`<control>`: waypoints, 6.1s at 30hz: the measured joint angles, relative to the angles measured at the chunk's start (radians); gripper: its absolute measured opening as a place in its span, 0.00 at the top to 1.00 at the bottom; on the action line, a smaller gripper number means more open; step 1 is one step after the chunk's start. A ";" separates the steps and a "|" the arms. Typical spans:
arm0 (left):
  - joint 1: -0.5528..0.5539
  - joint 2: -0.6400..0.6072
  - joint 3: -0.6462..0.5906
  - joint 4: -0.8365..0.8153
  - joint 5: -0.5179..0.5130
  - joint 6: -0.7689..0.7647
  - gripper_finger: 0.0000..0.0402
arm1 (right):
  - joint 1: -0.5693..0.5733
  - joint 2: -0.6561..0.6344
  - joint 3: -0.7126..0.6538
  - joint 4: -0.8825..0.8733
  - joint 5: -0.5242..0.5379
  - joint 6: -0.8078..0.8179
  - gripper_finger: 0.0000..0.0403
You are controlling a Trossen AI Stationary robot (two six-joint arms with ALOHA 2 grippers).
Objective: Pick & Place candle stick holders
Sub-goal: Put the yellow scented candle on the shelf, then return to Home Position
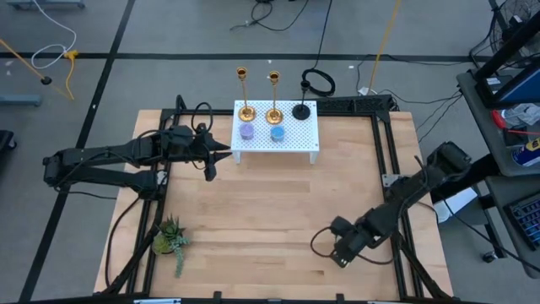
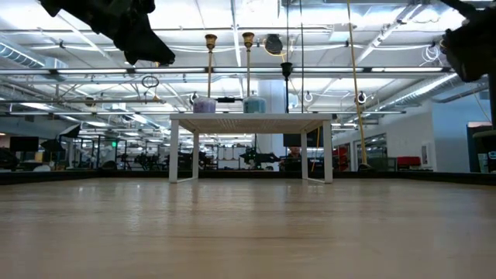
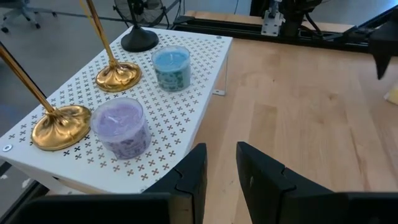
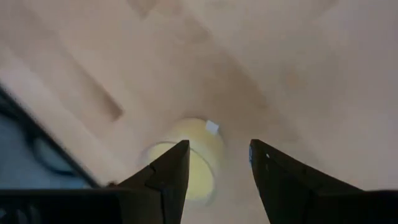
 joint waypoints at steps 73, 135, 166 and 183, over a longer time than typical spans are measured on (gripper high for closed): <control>0.000 0.000 0.000 0.010 -0.001 -0.003 0.77 | 0.165 -0.040 -0.075 0.166 0.069 0.027 0.77; 0.000 0.000 0.000 0.044 -0.003 0.052 0.77 | -1.175 -0.055 0.457 -0.195 0.097 -1.591 1.00; 0.000 -0.004 0.000 0.051 -0.002 0.059 0.77 | -1.147 -0.046 0.458 -0.035 0.080 -1.717 0.72; 0.000 -0.568 -0.041 -0.157 -0.112 0.088 0.77 | -0.916 -0.510 0.028 0.247 -0.210 -1.793 0.79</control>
